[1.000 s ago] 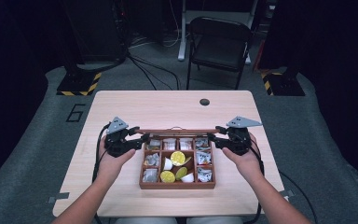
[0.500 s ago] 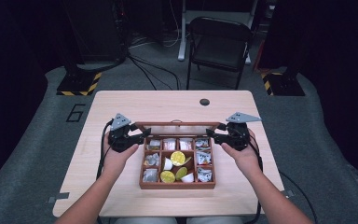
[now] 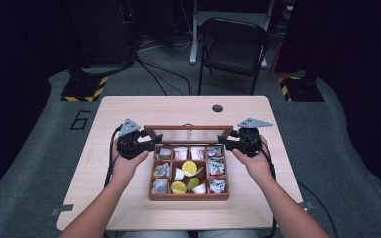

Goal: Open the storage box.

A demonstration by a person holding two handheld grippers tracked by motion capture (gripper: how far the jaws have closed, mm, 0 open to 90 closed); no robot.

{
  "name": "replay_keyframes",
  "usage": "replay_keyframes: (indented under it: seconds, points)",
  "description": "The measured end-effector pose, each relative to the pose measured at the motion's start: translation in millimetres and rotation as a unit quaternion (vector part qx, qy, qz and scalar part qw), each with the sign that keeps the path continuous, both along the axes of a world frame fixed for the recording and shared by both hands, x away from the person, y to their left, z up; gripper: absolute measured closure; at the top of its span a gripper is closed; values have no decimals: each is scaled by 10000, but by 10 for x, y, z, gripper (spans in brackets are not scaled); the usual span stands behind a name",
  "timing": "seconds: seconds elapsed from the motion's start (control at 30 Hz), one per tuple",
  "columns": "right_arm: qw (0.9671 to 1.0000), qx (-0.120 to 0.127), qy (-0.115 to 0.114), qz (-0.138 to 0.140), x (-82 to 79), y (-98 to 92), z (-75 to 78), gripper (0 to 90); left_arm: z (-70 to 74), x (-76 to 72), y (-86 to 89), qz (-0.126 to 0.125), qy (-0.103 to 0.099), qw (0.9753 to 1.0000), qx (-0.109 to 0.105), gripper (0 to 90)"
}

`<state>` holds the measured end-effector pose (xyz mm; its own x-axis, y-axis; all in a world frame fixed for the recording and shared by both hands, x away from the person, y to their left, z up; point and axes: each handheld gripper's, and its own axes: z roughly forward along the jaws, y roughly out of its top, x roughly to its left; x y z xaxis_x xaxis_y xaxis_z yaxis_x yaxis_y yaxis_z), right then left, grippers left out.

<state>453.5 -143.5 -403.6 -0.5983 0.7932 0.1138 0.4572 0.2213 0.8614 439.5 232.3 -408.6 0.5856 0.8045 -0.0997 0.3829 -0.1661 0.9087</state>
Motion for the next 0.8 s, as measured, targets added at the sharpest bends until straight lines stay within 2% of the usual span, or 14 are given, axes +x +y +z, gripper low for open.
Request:
replay_keyframes:
  seconds: [0.5, 0.8]
  points:
    - [9998, 130, -48, -123, 86, 48, -34, 474, -89, 112, -14, 122, 77, 9998, -165, 442]
    - [9997, 198, -54, -157, 118, 39, -41, 476, -142, 171, -34, 163, 113, 9997, -127, 441]
